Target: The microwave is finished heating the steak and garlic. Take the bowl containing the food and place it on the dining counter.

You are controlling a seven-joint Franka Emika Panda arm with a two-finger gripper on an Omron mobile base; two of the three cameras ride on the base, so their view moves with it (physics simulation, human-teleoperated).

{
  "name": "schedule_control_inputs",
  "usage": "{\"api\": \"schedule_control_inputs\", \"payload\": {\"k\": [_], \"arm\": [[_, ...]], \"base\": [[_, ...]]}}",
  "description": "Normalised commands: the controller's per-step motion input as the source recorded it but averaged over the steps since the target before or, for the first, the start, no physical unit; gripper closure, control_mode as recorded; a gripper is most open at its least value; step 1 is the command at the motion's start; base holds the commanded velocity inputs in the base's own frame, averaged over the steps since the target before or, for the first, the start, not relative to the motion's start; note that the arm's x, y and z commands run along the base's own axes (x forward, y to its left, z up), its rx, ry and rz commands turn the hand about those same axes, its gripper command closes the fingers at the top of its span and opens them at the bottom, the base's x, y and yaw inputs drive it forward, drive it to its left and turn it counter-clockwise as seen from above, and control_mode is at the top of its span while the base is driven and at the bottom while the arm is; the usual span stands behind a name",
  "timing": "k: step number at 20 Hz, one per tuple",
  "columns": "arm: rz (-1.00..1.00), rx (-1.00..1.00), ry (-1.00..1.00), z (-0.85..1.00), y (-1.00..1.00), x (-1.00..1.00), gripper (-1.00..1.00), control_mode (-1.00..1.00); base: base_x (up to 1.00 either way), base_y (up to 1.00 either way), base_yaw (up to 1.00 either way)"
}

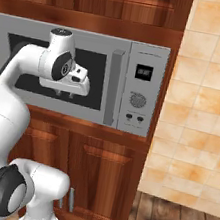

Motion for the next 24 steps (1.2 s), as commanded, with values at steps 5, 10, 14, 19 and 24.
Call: {"api": "schedule_control_inputs", "payload": {"k": [5,10,14,19,24], "arm": [[0.0,0.0,0.0,0.0,-0.02,-0.22,-1.0,-1.0],[0.0,0.0,-0.01,0.0,-0.05,-0.34,-1.0,1.0],[0.0,0.0,0.0,0.0,0.0,0.0,-1.0,1.0],[0.0,0.0,0.0,0.0,0.0,0.0,-1.0,1.0],[0.0,0.0,0.0,0.0,0.0,0.0,-1.0,1.0]], "base": [[0.0,0.0,0.0],[-0.25,-0.08,0.0],[-0.49,-0.36,0.0],[-0.31,-0.48,0.0],[-0.3,-0.57,0.0]]}}
